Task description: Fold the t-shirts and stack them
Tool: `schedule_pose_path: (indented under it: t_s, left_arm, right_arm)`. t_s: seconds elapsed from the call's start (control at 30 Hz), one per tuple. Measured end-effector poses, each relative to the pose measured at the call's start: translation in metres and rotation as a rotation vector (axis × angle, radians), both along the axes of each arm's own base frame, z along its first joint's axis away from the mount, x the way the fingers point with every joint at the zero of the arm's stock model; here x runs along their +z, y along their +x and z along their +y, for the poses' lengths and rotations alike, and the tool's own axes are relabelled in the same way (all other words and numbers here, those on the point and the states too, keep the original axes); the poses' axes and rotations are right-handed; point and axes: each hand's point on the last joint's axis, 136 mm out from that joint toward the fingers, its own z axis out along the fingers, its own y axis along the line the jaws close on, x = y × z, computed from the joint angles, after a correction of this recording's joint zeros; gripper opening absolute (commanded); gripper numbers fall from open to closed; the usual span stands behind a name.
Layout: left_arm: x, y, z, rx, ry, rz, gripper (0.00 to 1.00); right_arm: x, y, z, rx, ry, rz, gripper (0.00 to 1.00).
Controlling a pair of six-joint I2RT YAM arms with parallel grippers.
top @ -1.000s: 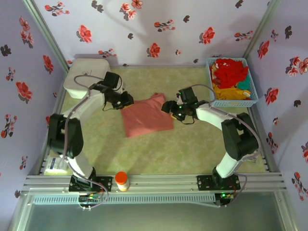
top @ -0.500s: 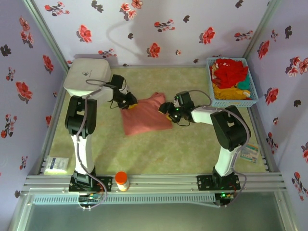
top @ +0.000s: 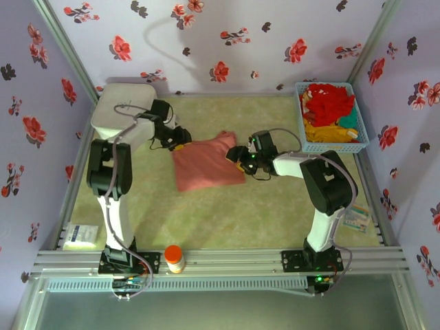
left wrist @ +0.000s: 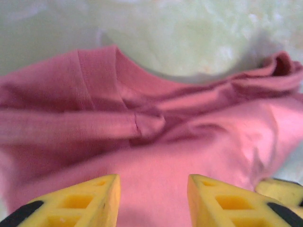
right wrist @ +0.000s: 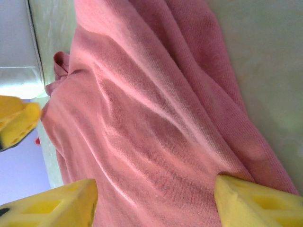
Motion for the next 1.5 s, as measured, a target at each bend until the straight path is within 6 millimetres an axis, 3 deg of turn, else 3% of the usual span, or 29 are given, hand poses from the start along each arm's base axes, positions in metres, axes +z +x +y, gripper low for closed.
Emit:
schedule_pose_path:
  t_s: [0.1,0.17,0.23,0.43,0.83,0.97,1.23,1.37,1.5]
  left_arm:
    - [0.027,-0.017,0.005,-0.023,0.005,-0.050,0.42]
    - [0.032,-0.031,0.009,-0.035,0.011,-0.061,0.46]
    - [0.022,-0.048,0.016,-0.041,0.036,-0.038,0.46]
    - [-0.035,-0.087,0.031,-0.041,0.102,0.117,0.48]
    - [-0.057,-0.077,0.027,-0.023,0.107,0.138,0.48]
    - [-0.058,-0.072,0.025,-0.016,0.109,0.144,0.37]
    - [-0.056,-0.069,0.025,-0.027,0.171,0.142,0.00]
    - [-0.051,-0.074,0.038,-0.039,0.268,0.151,0.00]
    - [-0.042,-0.090,0.065,-0.047,0.405,0.186,0.00]
  right_arm:
    - [0.004,-0.003,-0.001,0.013,-0.018,0.009,0.67]
    - [0.009,-0.003,-0.002,0.021,-0.025,0.007,0.68]
    - [0.017,-0.002,-0.001,0.027,-0.028,-0.003,0.68]
    - [0.036,0.001,0.000,0.045,-0.032,-0.035,0.68]
    - [0.034,-0.007,-0.005,0.064,-0.069,-0.019,0.68]
    - [0.038,-0.008,-0.006,0.066,-0.073,-0.028,0.68]
    - [0.037,-0.011,-0.010,0.073,-0.095,-0.022,0.68]
    - [0.043,-0.010,-0.012,0.069,-0.098,-0.038,0.68]
    - [0.048,-0.009,-0.014,0.064,-0.093,-0.050,0.68]
